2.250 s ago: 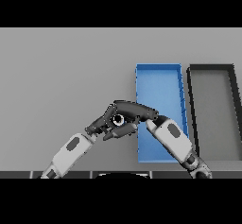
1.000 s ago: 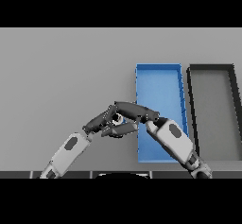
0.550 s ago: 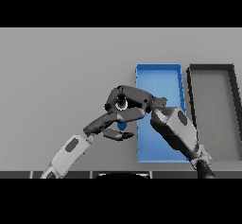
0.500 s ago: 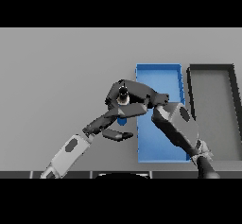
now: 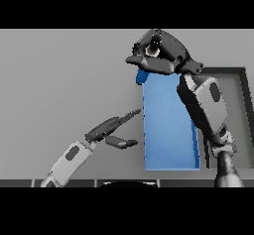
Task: Pick up the blue pipe and place it into the blue bin.
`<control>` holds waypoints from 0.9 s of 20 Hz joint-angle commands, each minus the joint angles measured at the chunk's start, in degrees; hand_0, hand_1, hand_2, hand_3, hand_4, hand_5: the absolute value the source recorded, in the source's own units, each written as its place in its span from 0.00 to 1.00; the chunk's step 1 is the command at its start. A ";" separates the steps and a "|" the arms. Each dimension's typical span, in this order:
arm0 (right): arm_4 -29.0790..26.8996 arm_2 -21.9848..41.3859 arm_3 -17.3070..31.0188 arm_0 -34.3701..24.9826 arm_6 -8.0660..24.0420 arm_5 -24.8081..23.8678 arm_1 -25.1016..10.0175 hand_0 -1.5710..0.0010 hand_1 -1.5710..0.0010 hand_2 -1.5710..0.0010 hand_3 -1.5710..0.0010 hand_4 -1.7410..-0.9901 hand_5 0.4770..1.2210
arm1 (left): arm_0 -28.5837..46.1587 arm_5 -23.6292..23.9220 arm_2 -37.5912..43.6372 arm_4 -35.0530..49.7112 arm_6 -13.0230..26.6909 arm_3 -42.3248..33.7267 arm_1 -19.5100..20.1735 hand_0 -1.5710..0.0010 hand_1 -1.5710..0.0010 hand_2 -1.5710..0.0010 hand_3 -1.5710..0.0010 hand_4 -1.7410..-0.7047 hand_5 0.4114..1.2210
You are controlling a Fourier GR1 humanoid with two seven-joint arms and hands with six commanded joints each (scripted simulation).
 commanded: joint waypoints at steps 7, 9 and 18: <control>3.58 -3.50 12.46 6.85 0.89 -1.85 -4.98 0.00 0.00 0.00 0.00 0.32 1.00 | 0.20 0.99 0.57 -1.18 0.15 -0.14 0.94 1.00 1.00 1.00 1.00 0.88 0.06; 4.18 -3.05 13.01 10.50 1.50 -2.58 -5.26 0.00 0.00 0.00 0.00 0.32 1.00 | 0.18 0.67 0.55 -0.95 -0.22 0.11 0.92 1.00 1.00 1.00 1.00 0.88 0.06; 8.24 1.74 7.76 27.25 12.31 -12.71 -7.79 0.00 0.00 0.00 0.31 0.21 1.00 | 0.64 0.31 0.35 -0.67 0.19 -1.08 1.52 1.00 1.00 1.00 1.00 0.88 0.07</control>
